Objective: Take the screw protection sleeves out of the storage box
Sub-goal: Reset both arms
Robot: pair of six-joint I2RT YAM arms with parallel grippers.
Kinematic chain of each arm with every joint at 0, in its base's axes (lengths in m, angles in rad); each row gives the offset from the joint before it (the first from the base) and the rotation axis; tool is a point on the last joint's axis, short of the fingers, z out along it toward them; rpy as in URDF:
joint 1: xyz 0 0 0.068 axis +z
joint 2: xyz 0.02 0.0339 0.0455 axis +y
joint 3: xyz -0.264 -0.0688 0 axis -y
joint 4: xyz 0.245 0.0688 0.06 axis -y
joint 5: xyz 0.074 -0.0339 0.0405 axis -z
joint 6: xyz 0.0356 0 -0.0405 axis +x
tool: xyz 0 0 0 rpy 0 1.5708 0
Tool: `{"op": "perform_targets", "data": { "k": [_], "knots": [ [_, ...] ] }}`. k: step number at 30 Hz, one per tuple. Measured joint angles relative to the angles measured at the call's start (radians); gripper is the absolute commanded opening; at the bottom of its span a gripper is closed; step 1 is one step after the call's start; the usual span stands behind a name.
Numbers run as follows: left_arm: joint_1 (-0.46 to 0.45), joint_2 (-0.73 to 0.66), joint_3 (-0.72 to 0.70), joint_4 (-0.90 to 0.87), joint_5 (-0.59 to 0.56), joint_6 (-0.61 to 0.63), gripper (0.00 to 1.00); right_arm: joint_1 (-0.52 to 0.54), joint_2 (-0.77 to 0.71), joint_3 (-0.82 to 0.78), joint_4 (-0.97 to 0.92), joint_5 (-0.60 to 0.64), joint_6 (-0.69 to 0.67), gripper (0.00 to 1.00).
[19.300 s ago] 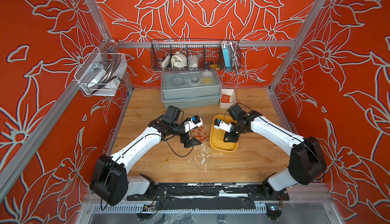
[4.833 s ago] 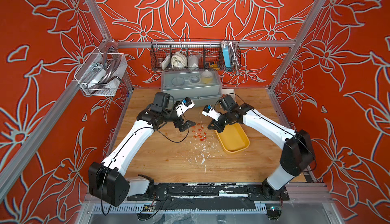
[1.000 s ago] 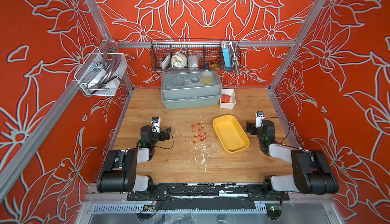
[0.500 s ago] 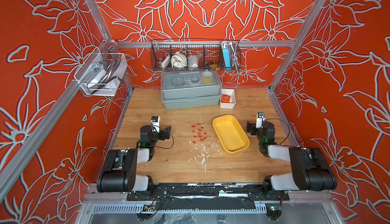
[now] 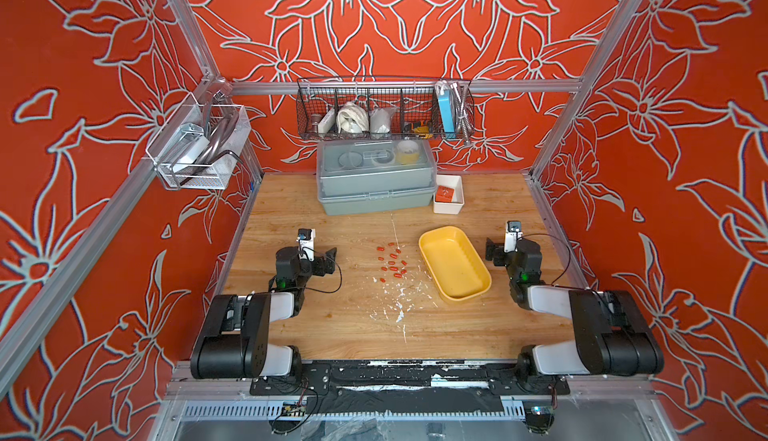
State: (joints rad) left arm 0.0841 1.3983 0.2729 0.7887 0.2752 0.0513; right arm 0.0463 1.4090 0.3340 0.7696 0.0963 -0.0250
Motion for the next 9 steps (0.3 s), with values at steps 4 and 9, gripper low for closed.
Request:
{"op": "perform_targets", "data": {
  "k": [4, 9],
  "knots": [
    [0.0, 0.0, 0.0, 0.0, 0.0, 0.0, 0.98, 0.0, 0.0, 0.0, 0.001, 0.0, 0.003, 0.99],
    [0.0, 0.0, 0.0, 0.0, 0.0, 0.0, 0.98, 0.0, 0.0, 0.0, 0.001, 0.0, 0.005, 0.99]
  ]
}}
